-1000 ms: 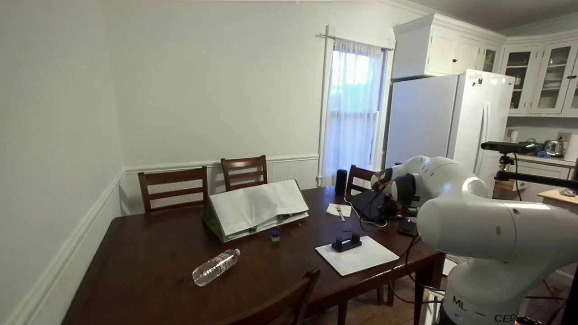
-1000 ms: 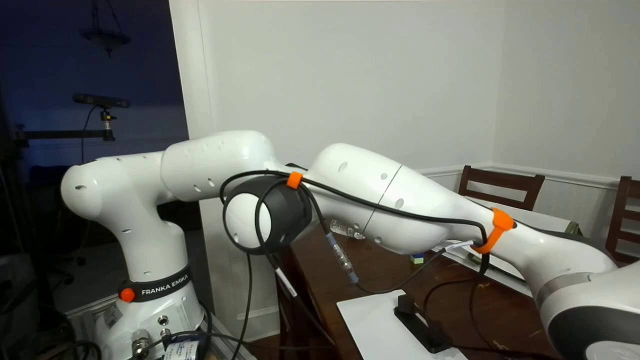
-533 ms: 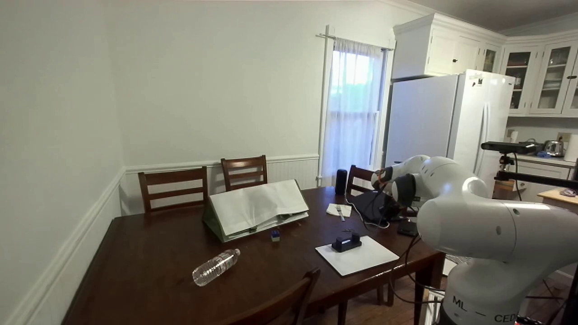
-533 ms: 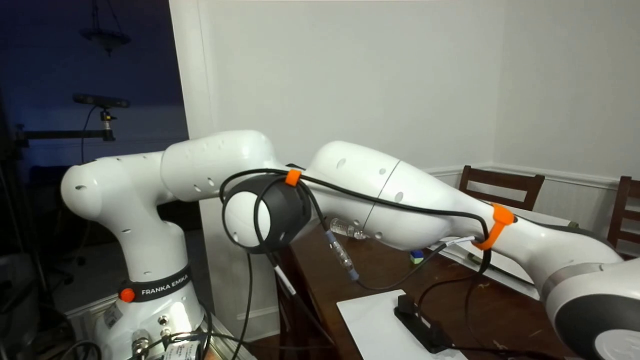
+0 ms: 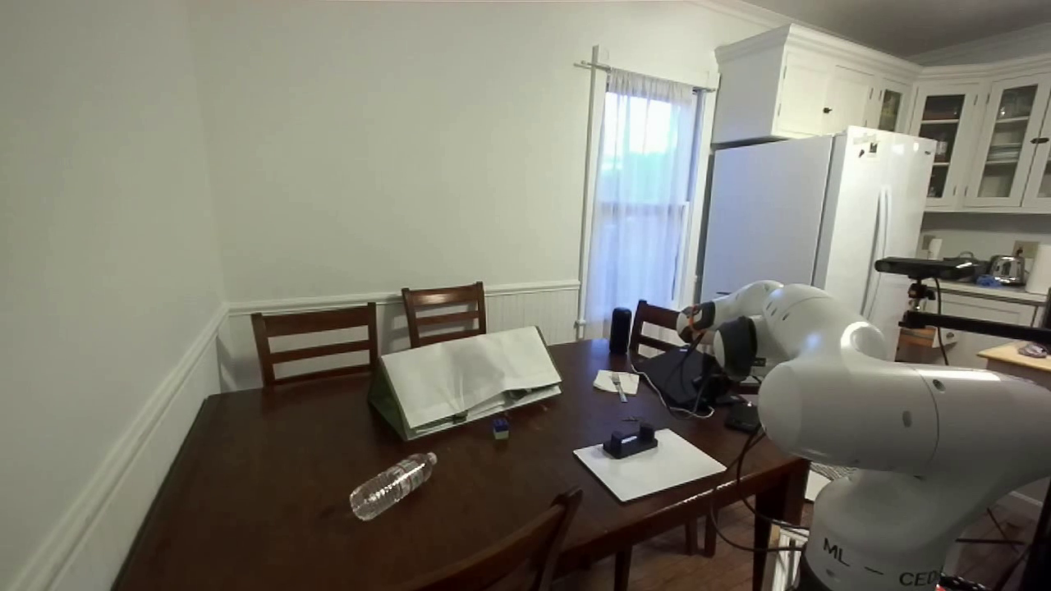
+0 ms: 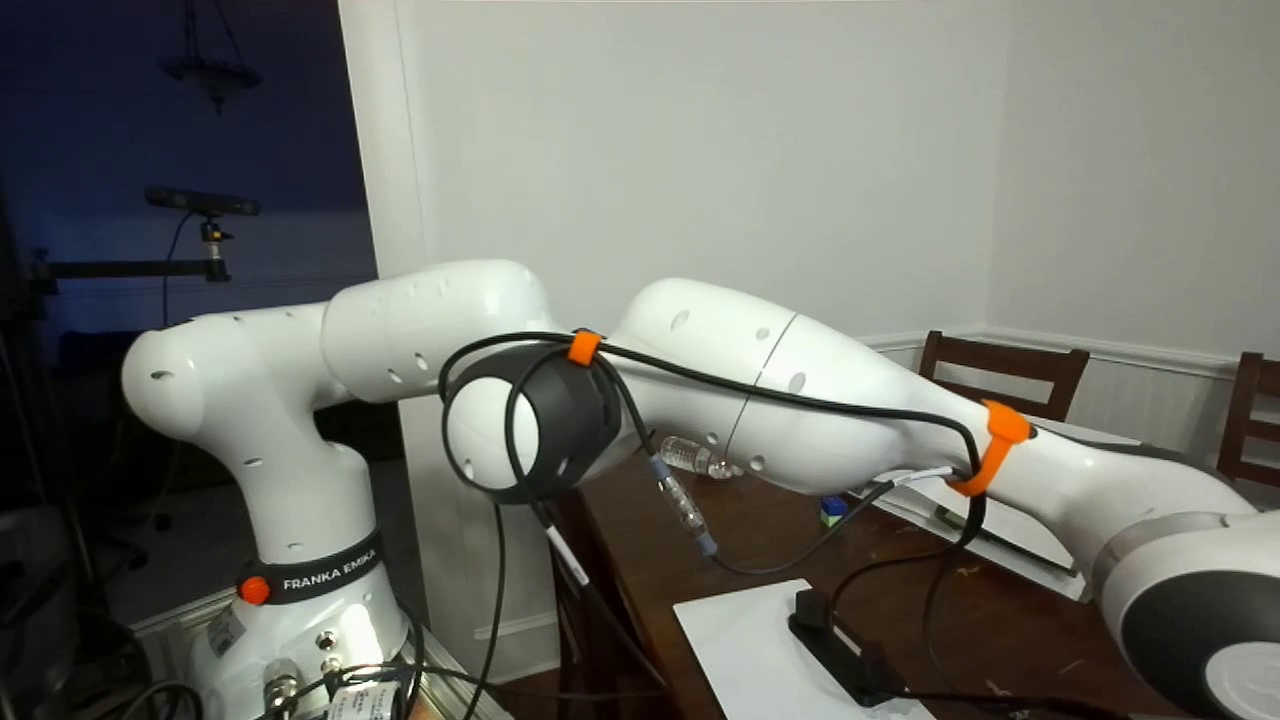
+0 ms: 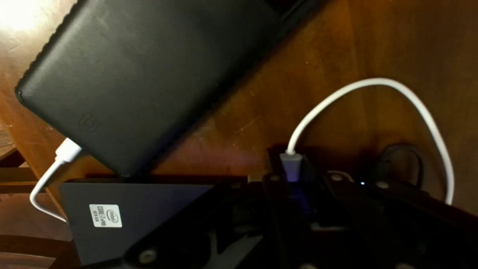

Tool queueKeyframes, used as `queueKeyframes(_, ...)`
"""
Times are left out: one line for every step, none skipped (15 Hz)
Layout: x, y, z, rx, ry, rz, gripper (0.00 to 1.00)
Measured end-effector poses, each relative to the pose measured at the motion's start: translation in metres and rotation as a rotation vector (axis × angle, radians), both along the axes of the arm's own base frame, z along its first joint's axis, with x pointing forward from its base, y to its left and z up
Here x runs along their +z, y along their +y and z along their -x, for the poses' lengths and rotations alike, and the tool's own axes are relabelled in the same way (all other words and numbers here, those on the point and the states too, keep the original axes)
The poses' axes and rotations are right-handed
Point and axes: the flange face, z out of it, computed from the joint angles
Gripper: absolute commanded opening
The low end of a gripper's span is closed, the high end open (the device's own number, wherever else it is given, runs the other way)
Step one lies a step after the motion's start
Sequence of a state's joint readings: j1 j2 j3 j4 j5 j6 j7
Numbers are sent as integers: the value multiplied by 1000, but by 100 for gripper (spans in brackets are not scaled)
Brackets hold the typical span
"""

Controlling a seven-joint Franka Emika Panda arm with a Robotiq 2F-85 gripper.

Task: Unplug from the white cable from the black laptop

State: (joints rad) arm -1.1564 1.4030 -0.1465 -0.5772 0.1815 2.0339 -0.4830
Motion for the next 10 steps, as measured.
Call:
queueKeyframes(0,0,1,0,5,-6,4)
queueKeyframes(0,1,2,1,10,-13,4)
queueKeyframes(0,1,2,2,17,-20,4)
queueKeyframes(1,2,3,3,25,-28,4)
queueKeyframes(1,2,4,4,33,-35,4)
queueKeyframes(1,3,5,5,41,-41,4)
queueKeyframes(1,3,6,6,48,-47,4)
queueKeyframes(1,4,6,7,55,-52,4)
queueKeyframes(1,4,7,8,62,-56,4)
queueKeyframes(1,5,7,10,70,-61,4)
